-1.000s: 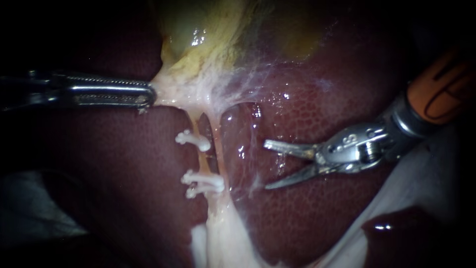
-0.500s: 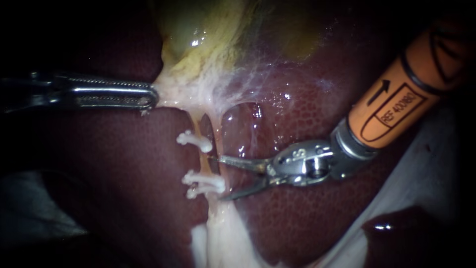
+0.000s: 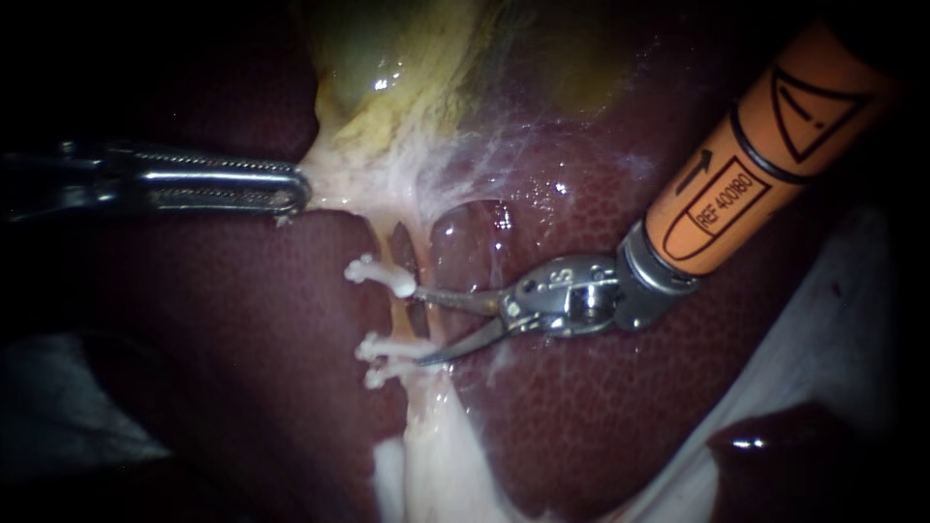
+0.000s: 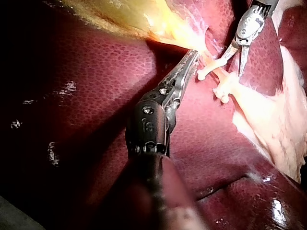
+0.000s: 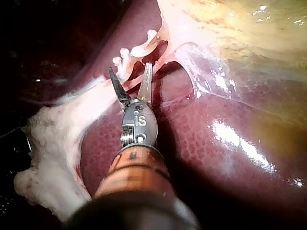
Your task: Go to the cutting position left tube
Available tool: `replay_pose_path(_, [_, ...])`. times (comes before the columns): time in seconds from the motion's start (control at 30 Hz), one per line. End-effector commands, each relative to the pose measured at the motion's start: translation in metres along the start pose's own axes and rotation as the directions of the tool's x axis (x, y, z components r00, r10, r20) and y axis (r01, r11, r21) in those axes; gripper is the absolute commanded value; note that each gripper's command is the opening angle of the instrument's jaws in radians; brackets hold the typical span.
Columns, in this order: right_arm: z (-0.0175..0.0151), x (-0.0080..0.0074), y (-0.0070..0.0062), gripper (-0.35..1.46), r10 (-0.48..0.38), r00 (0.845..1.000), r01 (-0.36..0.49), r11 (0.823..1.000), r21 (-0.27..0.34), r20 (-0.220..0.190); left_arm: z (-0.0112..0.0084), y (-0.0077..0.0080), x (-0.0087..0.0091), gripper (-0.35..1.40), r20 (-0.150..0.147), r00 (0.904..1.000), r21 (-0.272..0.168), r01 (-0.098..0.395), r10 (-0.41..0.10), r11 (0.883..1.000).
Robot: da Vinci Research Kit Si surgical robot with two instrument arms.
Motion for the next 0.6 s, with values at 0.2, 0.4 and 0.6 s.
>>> replay_pose_path(0.2, [0.0011, 0.0004, 0.0002, 1.40, -0.022, 1.000, 0.023, 0.998, 0.052, -0.022, 0.0000, 0.0000, 0.0000, -0.35, 0.000, 1.0000, 0.000, 0.000, 0.000, 1.000])
replay_pose_path(0.4, [0.0025, 0.0015, 0.0003, 1.35, -0.030, 0.998, 0.035, 0.995, 0.095, -0.052, 0.0000, 0.0000, 0.0000, -0.35, 0.000, 1.0000, 0.000, 0.000, 0.000, 1.000])
replay_pose_path(0.6, [0.0040, 0.0028, 0.0002, 1.32, -0.036, 0.996, 0.045, 0.991, 0.122, -0.075, 0.0001, 0.0000, 0.0000, -0.35, 0.000, 1.0000, 0.001, 0.000, 0.000, 1.000])
